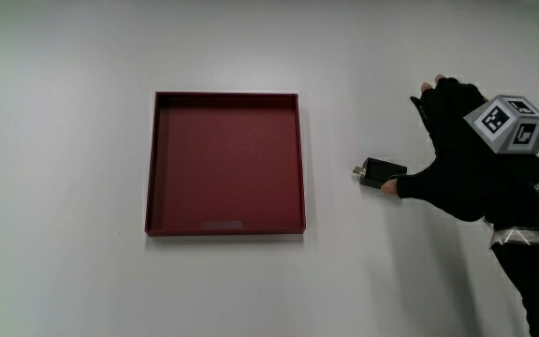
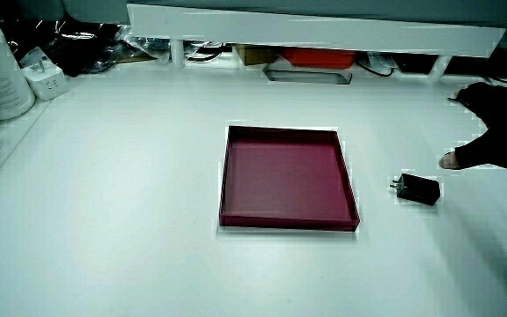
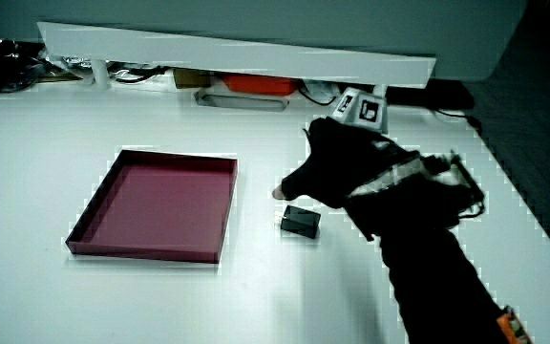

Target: Pick charger from desk

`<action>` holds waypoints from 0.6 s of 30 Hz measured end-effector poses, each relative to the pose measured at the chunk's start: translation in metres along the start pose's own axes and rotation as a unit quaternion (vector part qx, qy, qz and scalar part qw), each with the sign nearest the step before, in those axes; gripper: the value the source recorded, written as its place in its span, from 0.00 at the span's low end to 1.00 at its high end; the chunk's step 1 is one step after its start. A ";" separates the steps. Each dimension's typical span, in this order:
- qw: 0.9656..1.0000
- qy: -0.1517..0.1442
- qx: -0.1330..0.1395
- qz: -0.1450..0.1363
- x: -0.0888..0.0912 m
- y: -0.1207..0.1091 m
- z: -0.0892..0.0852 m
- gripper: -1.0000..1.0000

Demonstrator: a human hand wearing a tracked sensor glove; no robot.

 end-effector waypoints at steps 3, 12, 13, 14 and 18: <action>1.000 0.006 -0.006 -0.002 0.003 0.007 -0.006 0.50; 0.998 0.031 -0.050 -0.019 0.023 0.038 -0.035 0.50; 0.998 0.031 -0.052 -0.027 0.026 0.042 -0.038 0.50; 0.997 0.037 -0.055 -0.027 0.028 0.044 -0.041 0.50; 0.997 0.038 -0.065 -0.033 0.031 0.053 -0.052 0.50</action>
